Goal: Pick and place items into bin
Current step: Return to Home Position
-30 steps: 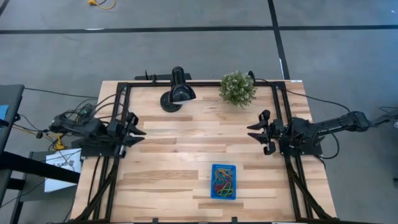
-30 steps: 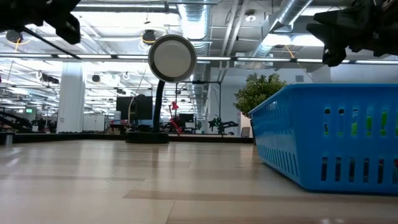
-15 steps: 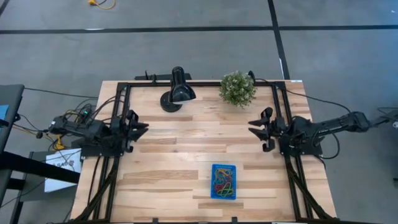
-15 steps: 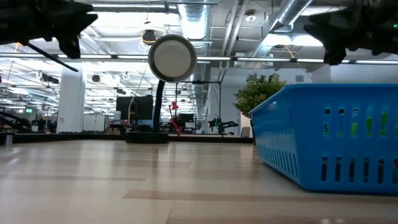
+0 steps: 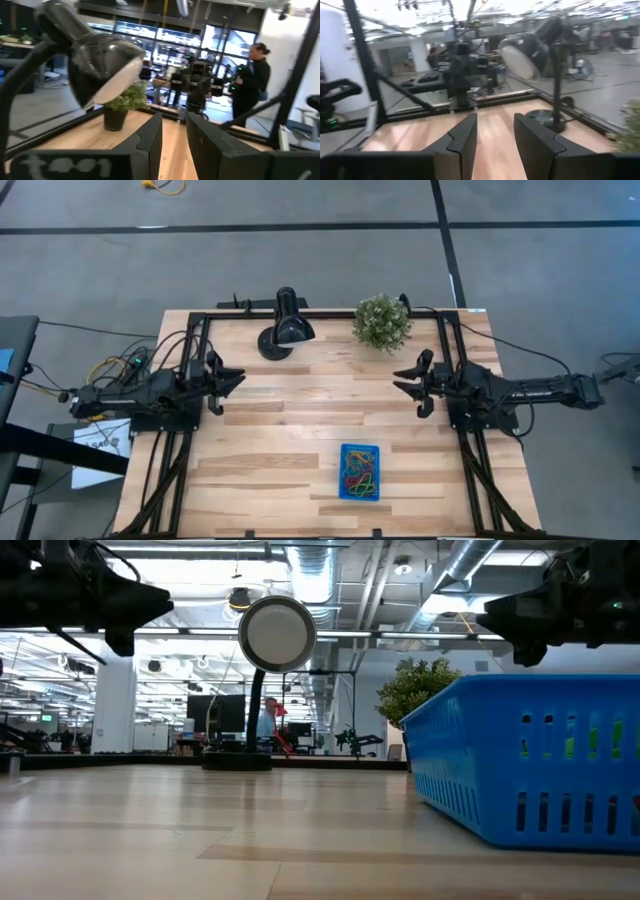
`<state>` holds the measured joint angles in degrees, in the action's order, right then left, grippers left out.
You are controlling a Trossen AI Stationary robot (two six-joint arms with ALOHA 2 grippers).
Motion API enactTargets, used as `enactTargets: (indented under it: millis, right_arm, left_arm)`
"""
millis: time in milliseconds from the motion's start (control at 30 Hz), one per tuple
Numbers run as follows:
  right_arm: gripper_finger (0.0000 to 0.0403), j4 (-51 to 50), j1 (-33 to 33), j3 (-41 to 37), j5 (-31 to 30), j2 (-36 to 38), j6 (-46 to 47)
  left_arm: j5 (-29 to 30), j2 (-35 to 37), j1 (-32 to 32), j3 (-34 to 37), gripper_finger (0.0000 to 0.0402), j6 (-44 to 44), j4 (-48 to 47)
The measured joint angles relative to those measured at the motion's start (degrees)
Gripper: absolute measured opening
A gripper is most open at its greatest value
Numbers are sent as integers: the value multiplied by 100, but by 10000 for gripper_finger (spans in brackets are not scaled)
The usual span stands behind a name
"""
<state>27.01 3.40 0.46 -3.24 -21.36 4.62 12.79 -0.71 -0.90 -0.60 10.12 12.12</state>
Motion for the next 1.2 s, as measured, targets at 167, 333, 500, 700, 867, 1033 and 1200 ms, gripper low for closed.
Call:
enactTargets:
  millis: [167, 333, 500, 700, 867, 1033, 1200]
  right_arm:
    - [123, -80, 39, -6, 174, 0, -136]
    - [123, -98, 39, -6, 170, 0, -318]
    - [123, -82, 39, -8, 169, 49, -315]
    - [123, -139, 39, -10, 169, 32, -313]
    - [123, -139, 39, -10, 170, 32, -313]
    - [123, -139, 39, -12, 169, 32, -313]
    - [123, -139, 39, -15, 169, 32, -312]
  left_arm:
    - [-348, 0, -177, 2, 77, -38, -236]
    - [-244, 0, -184, 2, 77, -109, -637]
    - [-246, -4, -183, 4, 77, 106, -859]
    - [-246, -2, -182, 7, 77, -19, -859]
    - [-246, -2, -182, 9, 77, -5, -861]
    - [-246, -2, -182, 11, 77, -18, -866]
    - [-246, -2, -181, 11, 77, -38, -868]
